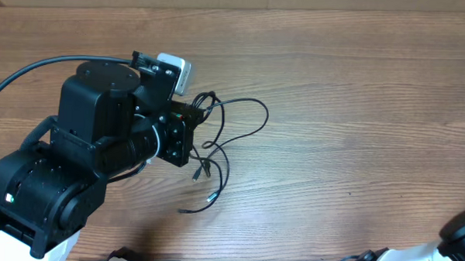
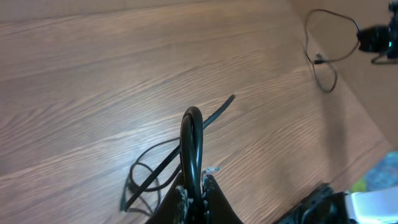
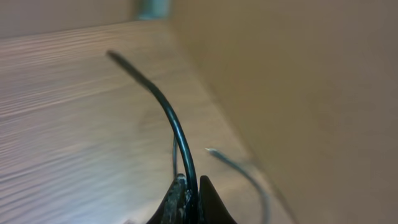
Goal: Untangle cables
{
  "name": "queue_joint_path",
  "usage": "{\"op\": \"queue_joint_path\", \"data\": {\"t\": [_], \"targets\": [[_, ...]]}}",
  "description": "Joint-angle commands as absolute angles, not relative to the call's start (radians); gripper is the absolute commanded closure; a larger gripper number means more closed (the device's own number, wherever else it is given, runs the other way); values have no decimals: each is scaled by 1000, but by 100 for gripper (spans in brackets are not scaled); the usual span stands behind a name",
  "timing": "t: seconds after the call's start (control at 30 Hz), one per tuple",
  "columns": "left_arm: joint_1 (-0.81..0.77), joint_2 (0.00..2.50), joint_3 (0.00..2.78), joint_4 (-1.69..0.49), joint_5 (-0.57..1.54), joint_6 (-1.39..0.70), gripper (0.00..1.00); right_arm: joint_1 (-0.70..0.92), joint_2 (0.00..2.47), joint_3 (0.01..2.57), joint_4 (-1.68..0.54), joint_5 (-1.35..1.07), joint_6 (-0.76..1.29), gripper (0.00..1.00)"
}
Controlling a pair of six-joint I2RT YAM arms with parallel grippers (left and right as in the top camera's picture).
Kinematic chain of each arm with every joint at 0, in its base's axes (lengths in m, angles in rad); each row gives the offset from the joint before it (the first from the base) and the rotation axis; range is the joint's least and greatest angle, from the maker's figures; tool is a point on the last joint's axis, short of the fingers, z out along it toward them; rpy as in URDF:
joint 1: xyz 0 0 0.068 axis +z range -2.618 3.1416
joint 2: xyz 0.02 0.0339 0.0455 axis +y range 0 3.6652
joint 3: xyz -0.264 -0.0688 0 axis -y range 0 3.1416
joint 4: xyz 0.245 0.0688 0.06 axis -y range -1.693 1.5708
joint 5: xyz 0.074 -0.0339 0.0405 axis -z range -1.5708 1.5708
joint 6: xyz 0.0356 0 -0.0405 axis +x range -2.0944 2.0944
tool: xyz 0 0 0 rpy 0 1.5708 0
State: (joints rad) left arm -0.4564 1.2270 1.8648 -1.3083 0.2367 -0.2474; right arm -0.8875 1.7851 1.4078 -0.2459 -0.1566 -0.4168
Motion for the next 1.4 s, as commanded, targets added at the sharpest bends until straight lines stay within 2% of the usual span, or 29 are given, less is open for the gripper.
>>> {"op": "queue_joint_path", "data": {"t": [0.0,0.1,0.13,0.17,0.33,0.47,0.67,0.73,0.87,0.93,1.1,1.23,1.37], "targets": [[-452,1222,1867,-1279,309,-270,95,-983,1771,1419,-226,-157,-327,96],[-452,1222,1867,-1260,336,-270,95,-1052,1771,1419,-204,-158,-317,96],[-452,1222,1867,-1255,343,-270,95,-1064,1771,1419,-196,-158,-317,75],[-452,1222,1867,-1250,350,-271,95,-1071,1771,1419,-191,-158,-318,1],[-452,1222,1867,-1230,375,-279,95,-1066,1767,1420,-180,-169,-308,0],[-452,1222,1867,-1230,386,-277,95,-1021,1755,1420,-192,-327,-310,0],[-452,1221,1869,-1210,384,-186,95,-921,1691,1420,-166,-796,-299,0],[-451,1221,1875,-1206,367,-159,95,-897,1663,1420,-120,-995,-207,0],[-431,1208,1880,-1211,251,-156,95,-843,1649,1420,123,-1394,-10,0],[-403,1201,1881,-1211,206,-156,96,-810,1649,1420,244,-1504,126,0],[-269,1203,1880,-1214,295,-133,96,-688,1643,1420,389,-1570,403,0],[-169,1203,1880,-1227,505,-67,96,-559,1615,1420,389,-1570,446,0],[-127,1203,1880,-1261,609,-66,96,-413,1584,1420,388,-1570,466,0]]}}
